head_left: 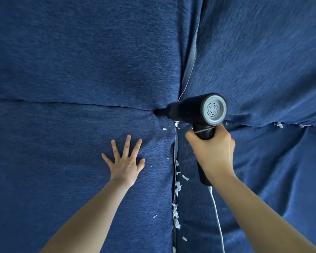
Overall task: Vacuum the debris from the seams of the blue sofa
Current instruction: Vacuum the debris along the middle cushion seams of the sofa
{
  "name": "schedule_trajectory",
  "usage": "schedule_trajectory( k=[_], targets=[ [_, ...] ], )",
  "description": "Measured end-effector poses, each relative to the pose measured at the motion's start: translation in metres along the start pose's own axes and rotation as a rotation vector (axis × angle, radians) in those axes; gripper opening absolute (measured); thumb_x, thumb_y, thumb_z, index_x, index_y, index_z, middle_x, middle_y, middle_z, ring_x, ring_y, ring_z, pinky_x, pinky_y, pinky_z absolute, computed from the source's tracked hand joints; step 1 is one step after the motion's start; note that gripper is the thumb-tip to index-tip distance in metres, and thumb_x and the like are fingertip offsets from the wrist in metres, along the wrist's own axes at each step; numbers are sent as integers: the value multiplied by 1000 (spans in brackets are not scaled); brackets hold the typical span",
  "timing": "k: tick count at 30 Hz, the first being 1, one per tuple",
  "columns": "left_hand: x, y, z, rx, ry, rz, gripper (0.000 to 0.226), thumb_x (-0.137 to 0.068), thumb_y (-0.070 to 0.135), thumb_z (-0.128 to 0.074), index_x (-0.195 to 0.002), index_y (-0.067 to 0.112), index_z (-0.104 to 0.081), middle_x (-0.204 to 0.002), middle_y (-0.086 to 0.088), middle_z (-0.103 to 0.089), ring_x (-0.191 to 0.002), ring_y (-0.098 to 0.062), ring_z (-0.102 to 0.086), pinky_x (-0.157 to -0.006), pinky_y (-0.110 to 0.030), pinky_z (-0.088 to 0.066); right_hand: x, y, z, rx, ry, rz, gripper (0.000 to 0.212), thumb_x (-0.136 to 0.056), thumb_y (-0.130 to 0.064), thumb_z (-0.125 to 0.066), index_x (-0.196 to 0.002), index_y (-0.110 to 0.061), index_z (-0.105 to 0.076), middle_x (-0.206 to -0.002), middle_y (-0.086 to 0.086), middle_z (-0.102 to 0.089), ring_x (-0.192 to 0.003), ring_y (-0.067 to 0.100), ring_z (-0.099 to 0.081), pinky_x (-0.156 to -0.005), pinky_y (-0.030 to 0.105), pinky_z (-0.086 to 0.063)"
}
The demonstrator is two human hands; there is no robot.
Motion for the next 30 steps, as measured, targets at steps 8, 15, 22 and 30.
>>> schedule_trajectory(
  k=[8,15,22,30],
  targets=[
    [1,-3,-9,-54,6,6,72,-93,67,-19,-136,45,35,-147,7,45,-138,-41,34,-106,-77,1,4,3,22,48,2,-3,30,-61,-47,-59,-74,-20,-52,-64,0,-65,-77,27,-65,-75,39,-52],
    [4,0,-9,-54,-14,-16,71,-93,66,-16,-138,44,33,-146,7,47,-138,-41,35,-106,-76,0,30,23,37,42,-10,-64,24,-70,-37,-69,-72,-17,-55,-60,1,-65,-71,24,-64,-63,32,-47],
    [8,0,-9,-91,-58,-42,79,-89,72,-19,-142,41,32,-149,4,44,-137,-43,35,-106,-76,-1,45,31,49,8,25,-72,24,-71,-36,-70,-73,-17,-55,-60,1,-65,-75,26,-64,-67,34,-47],
    [13,1,-8,-148,-58,-81,93,-84,78,-27,-146,36,29,-152,-1,40,-138,-45,31,-107,-76,-2,60,48,55,-18,56,-115,22,-71,-35,-70,-73,-18,-55,-63,1,-65,-75,28,-67,-64,32,-43]
  ],
)
Point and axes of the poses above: each hand's wrist, its own x-axis away from the middle knuckle, its own z-axis out of the back of the hand, y = z × x, the point moved 10 cm from there along -x, towards the middle knuckle
